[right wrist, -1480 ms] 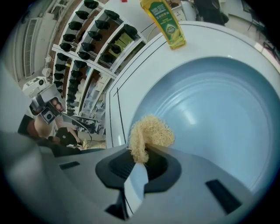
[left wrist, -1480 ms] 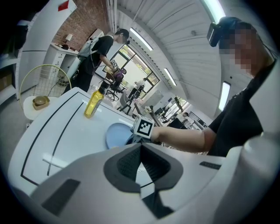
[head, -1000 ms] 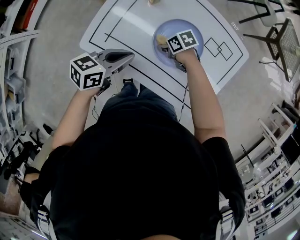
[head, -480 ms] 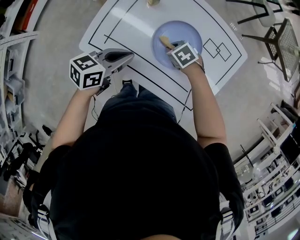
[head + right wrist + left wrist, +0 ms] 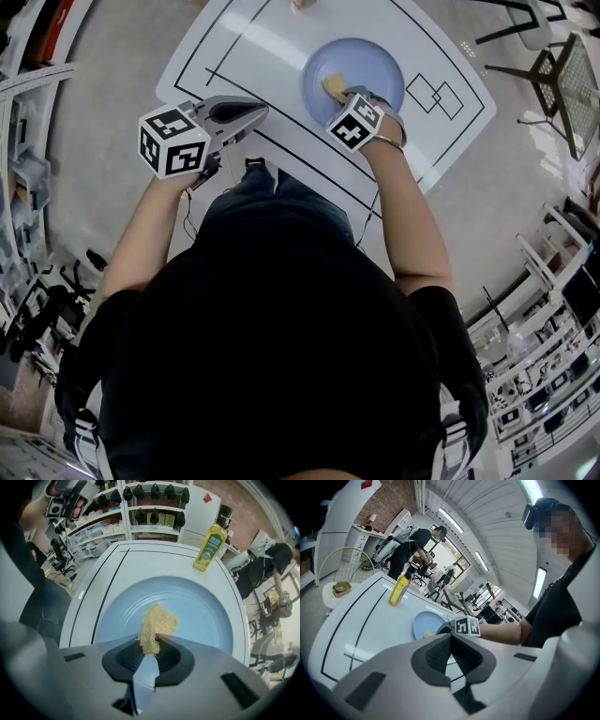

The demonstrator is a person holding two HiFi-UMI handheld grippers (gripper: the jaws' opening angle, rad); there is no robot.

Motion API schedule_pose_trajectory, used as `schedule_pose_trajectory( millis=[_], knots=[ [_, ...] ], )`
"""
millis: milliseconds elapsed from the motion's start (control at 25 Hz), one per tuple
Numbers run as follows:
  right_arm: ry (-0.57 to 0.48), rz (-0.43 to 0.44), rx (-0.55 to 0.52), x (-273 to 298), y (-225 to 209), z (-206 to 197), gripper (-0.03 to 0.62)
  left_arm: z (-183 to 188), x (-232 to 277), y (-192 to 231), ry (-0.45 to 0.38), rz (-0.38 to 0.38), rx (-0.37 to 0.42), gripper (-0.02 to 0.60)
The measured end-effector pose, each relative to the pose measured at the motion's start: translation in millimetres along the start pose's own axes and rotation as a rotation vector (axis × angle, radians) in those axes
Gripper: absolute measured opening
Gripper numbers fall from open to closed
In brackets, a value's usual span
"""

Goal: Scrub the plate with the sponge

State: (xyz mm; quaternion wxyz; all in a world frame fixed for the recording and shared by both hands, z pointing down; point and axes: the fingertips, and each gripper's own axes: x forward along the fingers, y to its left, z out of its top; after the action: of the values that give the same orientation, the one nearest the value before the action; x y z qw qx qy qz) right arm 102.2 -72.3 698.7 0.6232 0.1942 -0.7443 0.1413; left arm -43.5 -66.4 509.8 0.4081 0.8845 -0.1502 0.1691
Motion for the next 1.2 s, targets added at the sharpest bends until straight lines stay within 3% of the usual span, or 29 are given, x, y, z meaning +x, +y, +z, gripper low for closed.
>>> schedule_pose_trajectory(
  millis=[440,1200],
  knots=[
    [0.002,-0.018,-0.03,8,3,11,0.049,-4,2,0,0.016,-0.009,-0.006,0.006],
    [-0.017,-0.083,0.039,13,-44,29,0.049,-6,4,3,0.022,-0.009,-0.022,0.006]
  ],
)
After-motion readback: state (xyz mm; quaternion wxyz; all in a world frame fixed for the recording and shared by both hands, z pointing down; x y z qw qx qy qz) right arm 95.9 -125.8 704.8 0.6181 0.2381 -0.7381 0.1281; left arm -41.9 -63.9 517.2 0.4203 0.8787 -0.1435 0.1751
